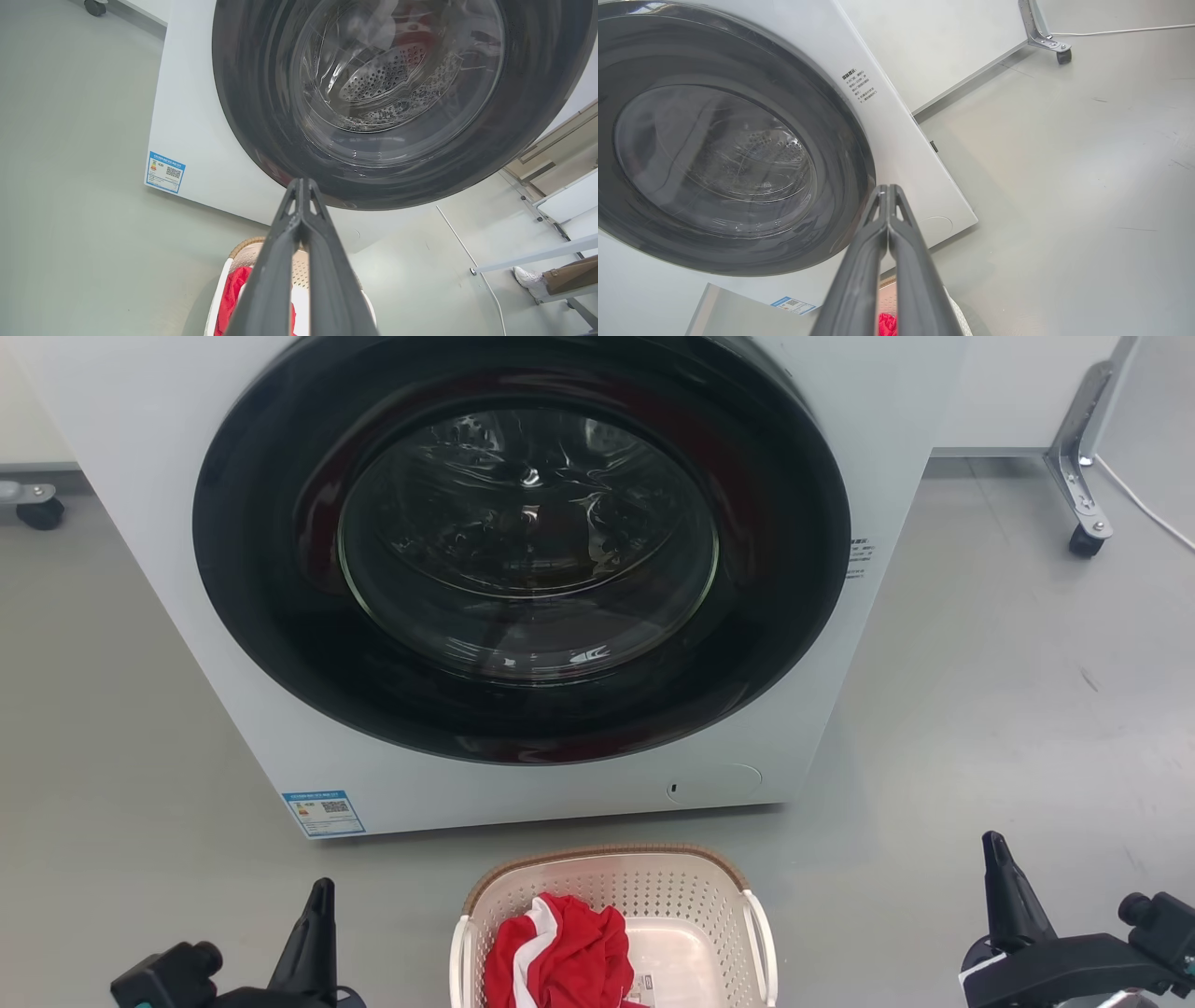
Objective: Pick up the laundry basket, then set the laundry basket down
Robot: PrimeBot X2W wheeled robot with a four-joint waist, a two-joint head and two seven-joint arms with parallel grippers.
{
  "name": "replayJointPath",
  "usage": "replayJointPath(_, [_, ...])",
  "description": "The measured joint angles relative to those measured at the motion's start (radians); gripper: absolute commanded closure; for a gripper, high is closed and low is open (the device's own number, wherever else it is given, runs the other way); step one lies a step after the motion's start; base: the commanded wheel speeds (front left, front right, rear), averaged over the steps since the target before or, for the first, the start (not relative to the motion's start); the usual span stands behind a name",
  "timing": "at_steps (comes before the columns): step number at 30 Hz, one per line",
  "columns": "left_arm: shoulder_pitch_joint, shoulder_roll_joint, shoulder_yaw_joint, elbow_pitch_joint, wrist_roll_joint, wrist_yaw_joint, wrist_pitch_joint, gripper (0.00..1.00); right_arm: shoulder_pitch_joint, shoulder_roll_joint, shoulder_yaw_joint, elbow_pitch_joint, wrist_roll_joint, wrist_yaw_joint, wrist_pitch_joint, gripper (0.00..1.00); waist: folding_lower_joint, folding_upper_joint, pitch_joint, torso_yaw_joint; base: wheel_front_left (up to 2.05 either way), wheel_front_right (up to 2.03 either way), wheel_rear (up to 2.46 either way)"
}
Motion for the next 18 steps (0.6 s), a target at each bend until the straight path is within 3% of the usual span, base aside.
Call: replayJointPath(18, [-0.025, -0.023, 0.060, 0.047, -0.224, -0.043, 0.050, 1.00, -0.018, 0.036, -0.079, 0.034, 0.210, 0.043, 0.064, 1.00, 0.0000, 0.0000, -0.008, 0.001, 0.00, 0.00, 0.00])
